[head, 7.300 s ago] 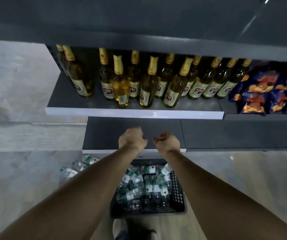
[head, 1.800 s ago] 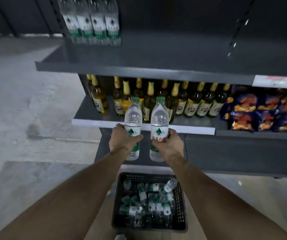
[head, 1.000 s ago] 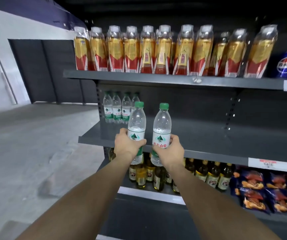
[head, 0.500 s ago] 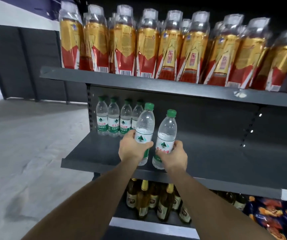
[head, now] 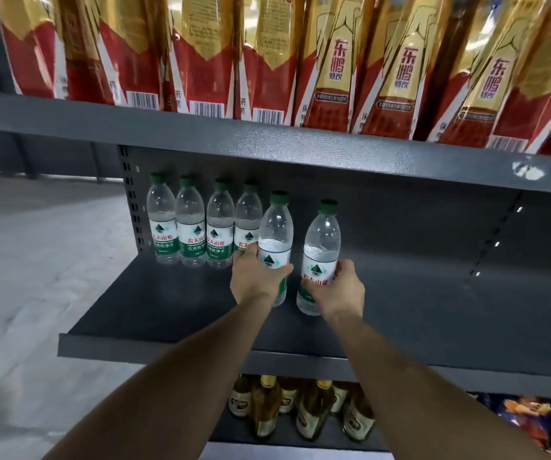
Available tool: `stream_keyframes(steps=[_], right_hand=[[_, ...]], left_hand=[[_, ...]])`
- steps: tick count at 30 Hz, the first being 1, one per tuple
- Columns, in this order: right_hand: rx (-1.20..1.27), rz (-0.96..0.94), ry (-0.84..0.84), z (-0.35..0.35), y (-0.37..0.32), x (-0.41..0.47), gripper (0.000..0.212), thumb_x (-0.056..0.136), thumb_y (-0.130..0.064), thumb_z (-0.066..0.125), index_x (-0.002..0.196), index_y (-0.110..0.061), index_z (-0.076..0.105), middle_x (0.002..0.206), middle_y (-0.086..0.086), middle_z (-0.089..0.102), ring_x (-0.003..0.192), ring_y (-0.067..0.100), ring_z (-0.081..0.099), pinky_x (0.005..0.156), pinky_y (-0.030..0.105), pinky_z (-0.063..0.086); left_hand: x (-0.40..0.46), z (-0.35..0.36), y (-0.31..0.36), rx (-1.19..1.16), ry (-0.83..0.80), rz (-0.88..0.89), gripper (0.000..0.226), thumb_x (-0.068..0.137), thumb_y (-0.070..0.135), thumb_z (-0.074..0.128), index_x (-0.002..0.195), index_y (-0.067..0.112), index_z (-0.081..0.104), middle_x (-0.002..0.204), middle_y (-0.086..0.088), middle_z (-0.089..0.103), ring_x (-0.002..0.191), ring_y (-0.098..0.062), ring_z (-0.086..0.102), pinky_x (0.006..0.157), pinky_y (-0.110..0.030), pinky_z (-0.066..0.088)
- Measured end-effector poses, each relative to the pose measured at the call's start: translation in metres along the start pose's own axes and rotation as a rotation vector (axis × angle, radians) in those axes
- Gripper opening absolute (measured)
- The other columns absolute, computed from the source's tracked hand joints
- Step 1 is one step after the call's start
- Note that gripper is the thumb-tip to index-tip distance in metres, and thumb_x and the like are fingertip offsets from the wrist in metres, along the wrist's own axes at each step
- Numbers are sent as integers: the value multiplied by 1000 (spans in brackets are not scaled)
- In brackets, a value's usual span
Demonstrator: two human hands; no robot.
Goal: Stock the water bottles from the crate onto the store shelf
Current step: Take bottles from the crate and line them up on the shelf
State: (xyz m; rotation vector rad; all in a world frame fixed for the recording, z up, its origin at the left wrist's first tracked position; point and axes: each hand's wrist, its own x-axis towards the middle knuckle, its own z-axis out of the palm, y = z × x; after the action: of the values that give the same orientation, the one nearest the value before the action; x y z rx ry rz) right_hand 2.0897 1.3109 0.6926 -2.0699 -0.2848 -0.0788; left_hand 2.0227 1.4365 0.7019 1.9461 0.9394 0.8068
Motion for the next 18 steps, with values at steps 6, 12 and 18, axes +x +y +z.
stream_keyframes(steps=[6,12,18], right_hand=[[8,-39,-41,4,14,19,51,67,-34,83,105,-23,51,99,-2,70,92,22,67,80,39,57],[44,-53,-58,8,20,37,53,67,-34,84,109,-25,53,88,-11,66,84,15,66,69,28,52],[54,-55,-47,21,30,43,56,68,-33,83,114,-24,52,97,-6,69,89,17,66,78,37,57]], left_hand=[[10,27,7,6,88,-17,61,66,44,84,117,17,62,117,-4,56,103,-24,61,82,-40,55],[20,50,1,-39,168,-4,70,66,32,88,125,14,55,122,-5,53,105,-26,58,74,-30,42],[32,63,-7,-80,186,-7,68,66,27,89,120,10,50,121,-6,55,107,-27,59,83,-35,46]])
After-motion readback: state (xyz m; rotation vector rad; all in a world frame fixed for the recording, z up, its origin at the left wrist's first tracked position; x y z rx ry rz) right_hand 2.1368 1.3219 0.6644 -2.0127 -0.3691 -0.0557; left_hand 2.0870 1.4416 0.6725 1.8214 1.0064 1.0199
